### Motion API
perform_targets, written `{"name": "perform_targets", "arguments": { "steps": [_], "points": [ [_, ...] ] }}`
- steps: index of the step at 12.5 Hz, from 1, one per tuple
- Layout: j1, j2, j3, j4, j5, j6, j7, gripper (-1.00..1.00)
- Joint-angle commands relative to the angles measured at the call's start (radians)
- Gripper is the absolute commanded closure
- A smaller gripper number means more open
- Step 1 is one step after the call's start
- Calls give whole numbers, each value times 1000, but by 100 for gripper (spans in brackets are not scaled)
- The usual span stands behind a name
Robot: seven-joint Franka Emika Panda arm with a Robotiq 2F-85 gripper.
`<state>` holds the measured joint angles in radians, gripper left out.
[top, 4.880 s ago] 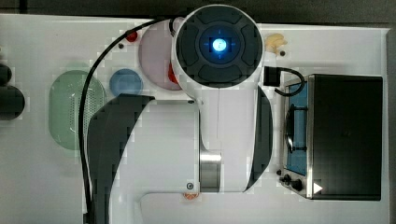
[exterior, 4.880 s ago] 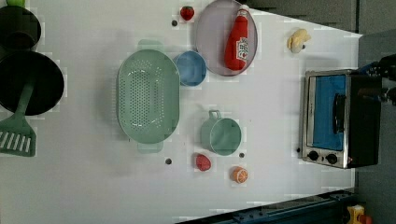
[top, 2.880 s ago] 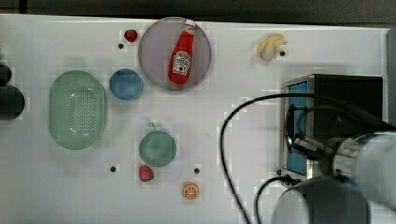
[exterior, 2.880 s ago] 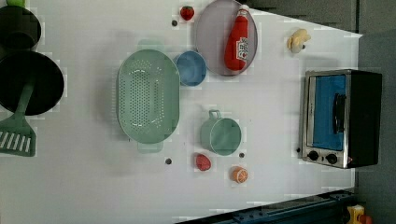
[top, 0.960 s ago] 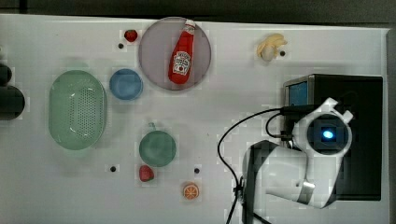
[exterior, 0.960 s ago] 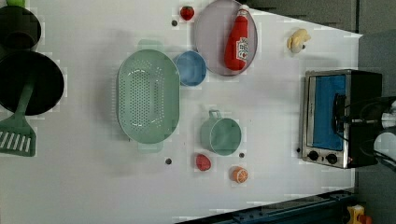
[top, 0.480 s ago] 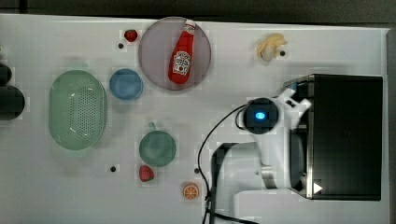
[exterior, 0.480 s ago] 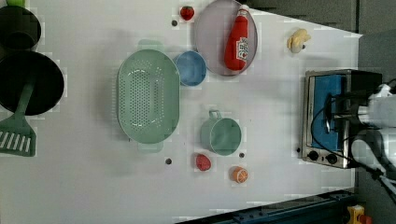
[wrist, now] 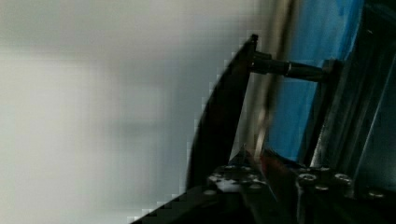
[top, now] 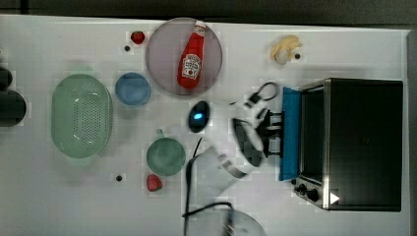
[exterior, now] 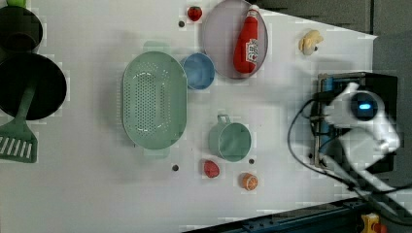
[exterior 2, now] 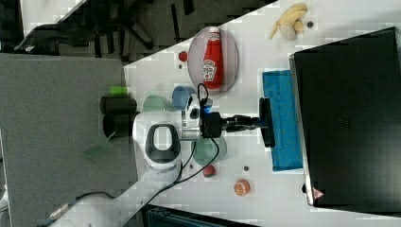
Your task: Flap open oven.
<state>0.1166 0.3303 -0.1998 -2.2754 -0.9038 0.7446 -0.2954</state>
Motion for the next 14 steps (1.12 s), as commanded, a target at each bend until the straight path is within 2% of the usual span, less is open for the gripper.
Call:
{"name": "perform_targets", "arguments": {
  "steps": [1, 4, 6, 9, 14],
  "points": [
    [70, 81, 14, 12, -76, -41, 367, 65],
    [125, 188, 18, 44, -188, -83, 538, 65],
    [145, 254, 20, 70, -218, -93, 573, 65],
    [172, 316, 21, 109, -228, -98, 573, 65],
    [201, 288, 25, 138, -218, -112, 578, 65]
  ]
}}
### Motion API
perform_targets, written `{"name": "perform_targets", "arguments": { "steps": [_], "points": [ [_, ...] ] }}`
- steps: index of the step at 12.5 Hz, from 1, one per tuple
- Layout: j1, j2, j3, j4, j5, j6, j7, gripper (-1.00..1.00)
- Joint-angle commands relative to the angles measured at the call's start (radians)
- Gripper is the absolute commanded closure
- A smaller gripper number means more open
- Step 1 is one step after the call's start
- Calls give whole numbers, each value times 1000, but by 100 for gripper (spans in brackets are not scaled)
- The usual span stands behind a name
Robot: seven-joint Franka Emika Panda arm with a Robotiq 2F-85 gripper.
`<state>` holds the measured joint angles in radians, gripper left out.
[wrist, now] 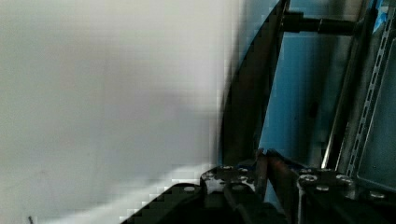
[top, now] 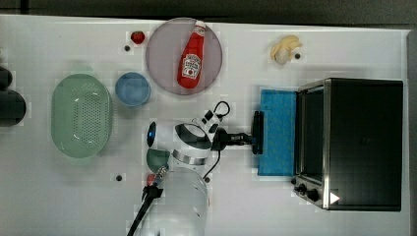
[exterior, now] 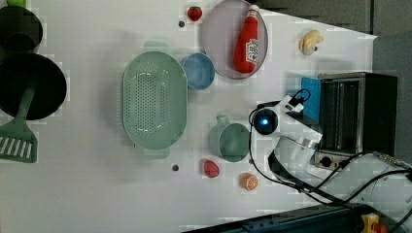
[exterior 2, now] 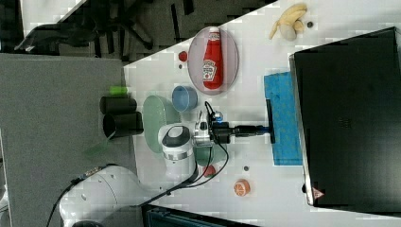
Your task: Flap open oven.
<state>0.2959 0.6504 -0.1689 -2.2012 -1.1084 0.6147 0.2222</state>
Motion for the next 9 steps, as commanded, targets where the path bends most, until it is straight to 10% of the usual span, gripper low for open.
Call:
{"name": "perform_targets", "arguments": {
  "steps": [1, 9],
  "points": [
    [26, -66, -5, 73, 4, 17, 78, 65],
    [-12, -565, -79, 109, 664, -20, 91, 65]
  ]
}}
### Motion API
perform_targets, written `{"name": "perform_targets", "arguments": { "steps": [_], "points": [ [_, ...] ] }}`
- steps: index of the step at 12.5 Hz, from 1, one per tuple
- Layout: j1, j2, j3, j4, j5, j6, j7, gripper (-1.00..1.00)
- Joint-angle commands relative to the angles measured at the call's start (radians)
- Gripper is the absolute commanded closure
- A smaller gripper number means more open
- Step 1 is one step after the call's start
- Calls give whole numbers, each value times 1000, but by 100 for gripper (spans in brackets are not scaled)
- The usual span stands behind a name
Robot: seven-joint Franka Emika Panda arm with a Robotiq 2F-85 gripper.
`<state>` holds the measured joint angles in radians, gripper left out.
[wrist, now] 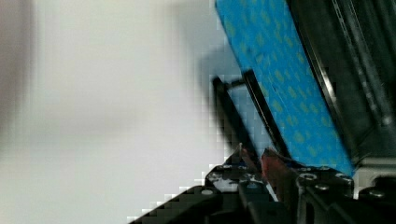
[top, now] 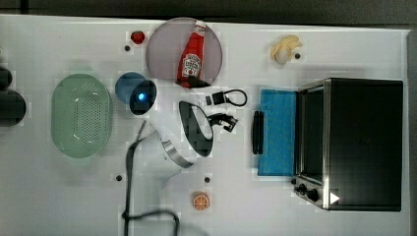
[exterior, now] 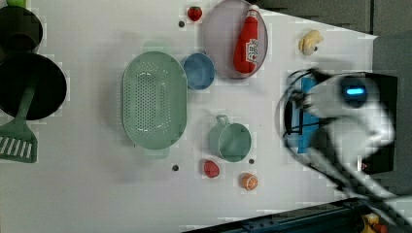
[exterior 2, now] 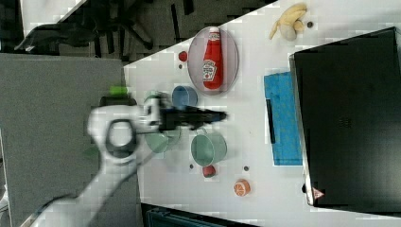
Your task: Flap open oven.
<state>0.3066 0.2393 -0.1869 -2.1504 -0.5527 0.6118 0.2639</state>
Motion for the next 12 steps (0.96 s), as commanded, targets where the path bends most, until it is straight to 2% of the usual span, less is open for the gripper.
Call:
{"name": "perform_targets", "arguments": {
  "steps": [1, 4, 5, 8, 12],
  "points": [
    [-25, -214, -78, 61, 208, -42, 49, 65],
    [-26, -370, -119, 82, 451, -153, 49, 65],
    [-26, -410, -126, 94, 476, -190, 49, 65],
    [-25, -494, -122, 104, 473, -256, 49, 65],
    [-25, -507, -121, 105, 473, -301, 49, 65]
  ]
}}
